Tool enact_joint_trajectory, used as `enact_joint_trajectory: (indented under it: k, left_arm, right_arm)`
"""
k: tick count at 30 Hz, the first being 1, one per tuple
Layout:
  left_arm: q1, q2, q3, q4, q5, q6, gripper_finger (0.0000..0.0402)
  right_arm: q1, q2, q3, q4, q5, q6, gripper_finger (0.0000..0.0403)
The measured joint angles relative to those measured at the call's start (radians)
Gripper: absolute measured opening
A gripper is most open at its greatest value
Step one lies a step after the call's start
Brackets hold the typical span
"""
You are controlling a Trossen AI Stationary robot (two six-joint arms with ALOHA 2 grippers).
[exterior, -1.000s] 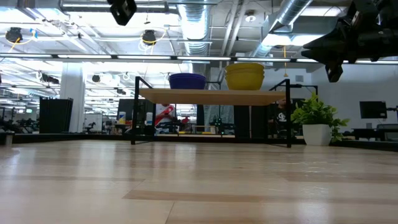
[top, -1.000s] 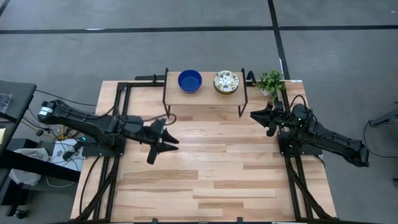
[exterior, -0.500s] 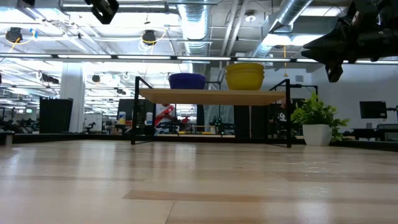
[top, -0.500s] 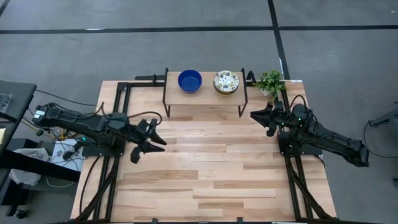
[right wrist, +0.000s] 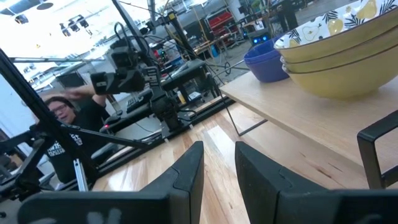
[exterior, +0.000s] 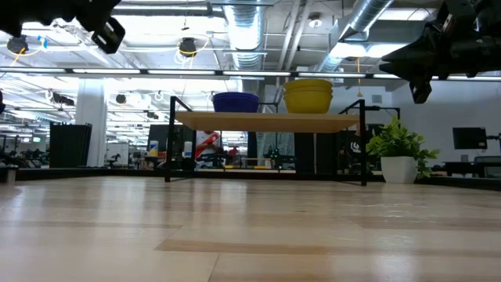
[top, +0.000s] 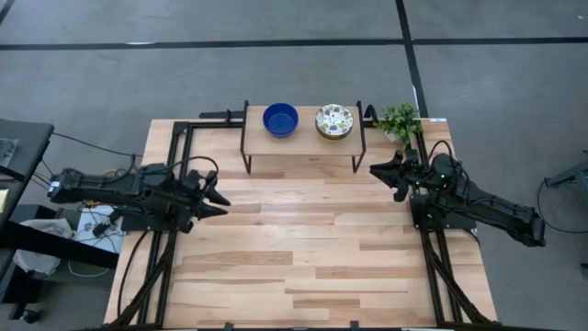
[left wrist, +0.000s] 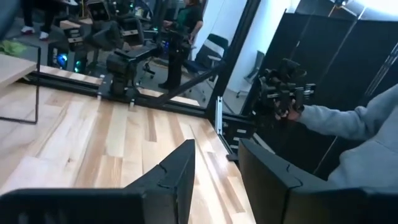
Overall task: Pick & Place Mini bowls
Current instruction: Return to Home Position
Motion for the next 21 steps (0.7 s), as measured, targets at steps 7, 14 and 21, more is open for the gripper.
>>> enact_joint_trajectory:
  k: [7,14,21]
  left_arm:
    - [0.0,-0.119,-0.065,0.001,-0.012,-0.011,0.0122]
    - [0.0,-0.199,-0.131,0.001,-0.013,-0.008,0.0122]
    - [0.0,-0.241,-0.184,0.001,-0.05,-0.011,0.0122]
  right_arm:
    - [0.0,0.0,0.0,-0.001,0.0,0.0,0.0082]
    - [0.0,0.0,0.0,-0.042,-0.003,-0.002,0.0082]
    - [0.0,-0.001,0.0,-0.041,-0.01,-0.049,0.0082]
